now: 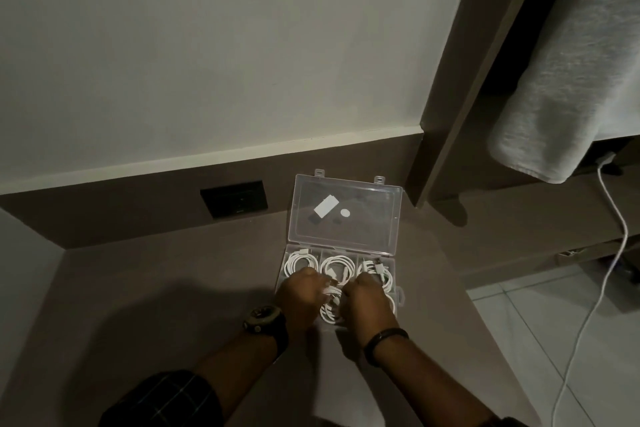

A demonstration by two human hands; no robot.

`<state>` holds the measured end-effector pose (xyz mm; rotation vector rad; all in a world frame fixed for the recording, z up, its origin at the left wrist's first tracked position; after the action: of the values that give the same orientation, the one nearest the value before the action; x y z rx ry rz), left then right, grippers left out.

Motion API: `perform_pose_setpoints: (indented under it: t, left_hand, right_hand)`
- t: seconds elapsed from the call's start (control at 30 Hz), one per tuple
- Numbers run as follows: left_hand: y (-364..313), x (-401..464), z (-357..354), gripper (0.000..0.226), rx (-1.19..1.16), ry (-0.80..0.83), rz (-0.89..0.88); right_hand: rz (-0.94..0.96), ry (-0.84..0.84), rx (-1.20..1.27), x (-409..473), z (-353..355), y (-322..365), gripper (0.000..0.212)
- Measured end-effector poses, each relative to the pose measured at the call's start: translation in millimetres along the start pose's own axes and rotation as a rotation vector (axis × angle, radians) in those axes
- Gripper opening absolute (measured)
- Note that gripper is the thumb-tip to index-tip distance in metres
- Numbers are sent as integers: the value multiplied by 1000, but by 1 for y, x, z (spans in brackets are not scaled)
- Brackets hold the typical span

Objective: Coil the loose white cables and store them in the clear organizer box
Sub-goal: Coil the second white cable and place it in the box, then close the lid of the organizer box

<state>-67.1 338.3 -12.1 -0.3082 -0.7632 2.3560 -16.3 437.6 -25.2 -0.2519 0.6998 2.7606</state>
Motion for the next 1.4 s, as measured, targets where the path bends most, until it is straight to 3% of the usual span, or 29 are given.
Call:
perform_pose_setpoints:
  t: [0.1, 0.17, 0.23, 0.3, 0.4, 0.53, 0.7, 0.8, 0.9, 1.0, 1.1, 1.27, 1.4]
  left_hand:
    - [3, -1, 9, 13, -15, -82, -1]
    - [-2, 1, 10, 12, 41, -66, -70]
    - [-12, 0, 10, 6, 127, -50, -171]
    - [-26, -4, 7, 15, 225, -32, -278]
    - [-34, -5, 9, 22, 342, -93, -327]
    - [-36, -10, 0, 16, 465, -25, -373]
    - [-30, -12, -9, 27, 438, -7, -414]
    - [-27, -9, -9, 15, 268, 30, -318]
    - [-6, -3, 4, 18, 115, -22, -28]
    - [-7, -8, 19, 35, -74, -83, -60]
    - [0, -4, 35, 23, -112, -125, -41]
    - [21, 7, 49, 15, -171, -160, 46]
    - [46, 14, 57, 14, -180, -211, 165]
  right_hand:
    - [-1, 0, -23, 2, 0, -1, 18]
    - [21, -53, 79, -1, 3, -4, 20]
    - [66, -49, 17, -2, 0, -2, 23]
    - [25, -27, -4, -3, -2, -4, 16]
    - [-99, -146, 157, -4, 6, -11, 8]
    - [33, 0, -25, -4, -7, 1, 6]
    - [175, 31, -207, -6, -13, 1, 29]
    - [181, 11, -237, -7, -11, 4, 19]
    - [200, 26, -189, -6, -8, 3, 17]
    - [174, -14, 16, -1, 8, -7, 17]
    - [120, -64, 184, 2, 26, -16, 16]
    - [167, 66, 152, 1, 13, -6, 10]
    - [118, -127, 247, 1, 30, -13, 16]
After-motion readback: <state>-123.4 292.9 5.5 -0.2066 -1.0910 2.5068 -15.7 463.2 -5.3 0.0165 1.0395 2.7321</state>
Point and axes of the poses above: each hand's wrist, its own x-axis towards the middle knuckle, its own z-axis out of the back of the hand, y = z × x, the point moved 8 cm from there along x, towards the middle knuckle
